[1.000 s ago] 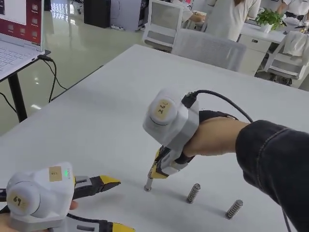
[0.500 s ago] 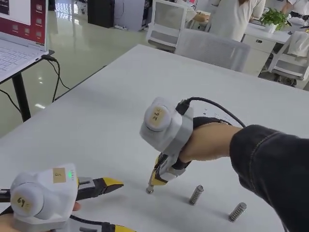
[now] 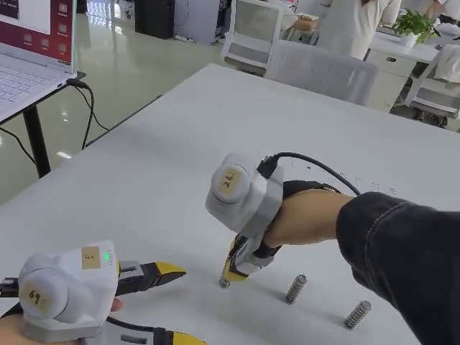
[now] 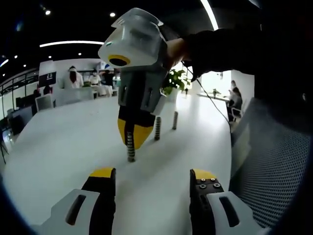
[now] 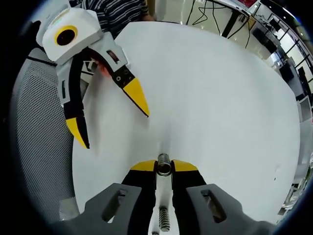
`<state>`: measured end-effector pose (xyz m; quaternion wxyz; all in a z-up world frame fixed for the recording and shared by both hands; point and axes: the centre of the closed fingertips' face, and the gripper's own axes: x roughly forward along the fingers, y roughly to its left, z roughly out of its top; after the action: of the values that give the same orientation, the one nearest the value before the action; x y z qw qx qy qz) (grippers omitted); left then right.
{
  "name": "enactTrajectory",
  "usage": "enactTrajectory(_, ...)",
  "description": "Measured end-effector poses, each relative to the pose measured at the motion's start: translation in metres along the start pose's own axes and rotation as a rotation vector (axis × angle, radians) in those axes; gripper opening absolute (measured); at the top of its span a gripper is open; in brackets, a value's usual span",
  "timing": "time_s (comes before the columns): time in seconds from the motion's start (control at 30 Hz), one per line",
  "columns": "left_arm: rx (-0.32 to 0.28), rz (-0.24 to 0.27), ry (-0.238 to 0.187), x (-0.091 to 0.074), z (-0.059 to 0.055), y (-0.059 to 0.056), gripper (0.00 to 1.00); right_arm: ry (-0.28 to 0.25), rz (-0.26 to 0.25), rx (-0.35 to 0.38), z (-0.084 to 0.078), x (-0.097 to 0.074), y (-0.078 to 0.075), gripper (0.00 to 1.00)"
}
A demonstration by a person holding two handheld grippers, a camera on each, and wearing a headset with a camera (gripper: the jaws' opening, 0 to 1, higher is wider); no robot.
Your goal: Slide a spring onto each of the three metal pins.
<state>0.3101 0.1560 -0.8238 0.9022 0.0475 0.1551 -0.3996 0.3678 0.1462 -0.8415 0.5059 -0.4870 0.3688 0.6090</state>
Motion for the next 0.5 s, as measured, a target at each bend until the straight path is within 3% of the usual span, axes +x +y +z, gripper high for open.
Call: enactTrajectory(0.5, -0.002, 0.004, 0.0, 0.0003, 0.0005, 0.0009, 0.56, 0.006, -0.003, 0.02, -0.0027, 0.0086, -0.0023, 0.09)
